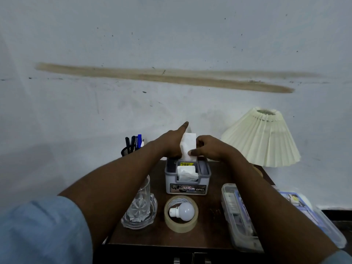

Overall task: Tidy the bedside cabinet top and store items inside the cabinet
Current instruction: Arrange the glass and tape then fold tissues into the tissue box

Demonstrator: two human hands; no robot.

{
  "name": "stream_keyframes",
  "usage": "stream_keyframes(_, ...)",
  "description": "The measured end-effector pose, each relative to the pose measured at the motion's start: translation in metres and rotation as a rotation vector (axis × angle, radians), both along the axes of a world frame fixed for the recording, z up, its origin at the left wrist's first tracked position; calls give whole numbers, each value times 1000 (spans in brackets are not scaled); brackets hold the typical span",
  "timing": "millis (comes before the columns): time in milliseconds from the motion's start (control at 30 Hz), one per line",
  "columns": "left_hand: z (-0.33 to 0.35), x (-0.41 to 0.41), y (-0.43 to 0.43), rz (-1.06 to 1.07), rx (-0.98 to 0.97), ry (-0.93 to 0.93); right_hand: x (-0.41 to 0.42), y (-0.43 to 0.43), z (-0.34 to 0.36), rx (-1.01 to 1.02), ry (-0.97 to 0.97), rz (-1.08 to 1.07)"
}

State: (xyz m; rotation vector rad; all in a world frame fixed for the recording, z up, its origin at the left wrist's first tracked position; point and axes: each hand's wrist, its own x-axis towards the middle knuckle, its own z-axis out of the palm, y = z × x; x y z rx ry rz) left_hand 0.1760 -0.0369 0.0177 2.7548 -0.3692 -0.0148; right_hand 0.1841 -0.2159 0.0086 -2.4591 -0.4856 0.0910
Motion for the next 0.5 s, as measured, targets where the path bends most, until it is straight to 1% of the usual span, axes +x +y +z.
stream_keyframes(100,2,-1,4,-12,-60,43,3,6,-8,-87,-107,-87)
stream_keyframes(167,3,-1,8,-14,-130,84,4,9,-12,-145,-111,-95)
stream_keyframes(233,3,-1,11,-5,-168,106,5,10,-17,-158,-77,-93)
stream_keyframes(300,2,-3,11,4,-152,108,6,10,-22,-117,-61,-97)
stream_keyframes(367,0,-3,11,2,-118,95,6,10,-25,-6,-55,-104)
stream_keyframes(433,1,-3,12,-3,-143,107,8,11,-27,74,-44,-129)
stream_keyframes(500,1,-3,13,6,-228,128,10,11,-30,21,-52,-162)
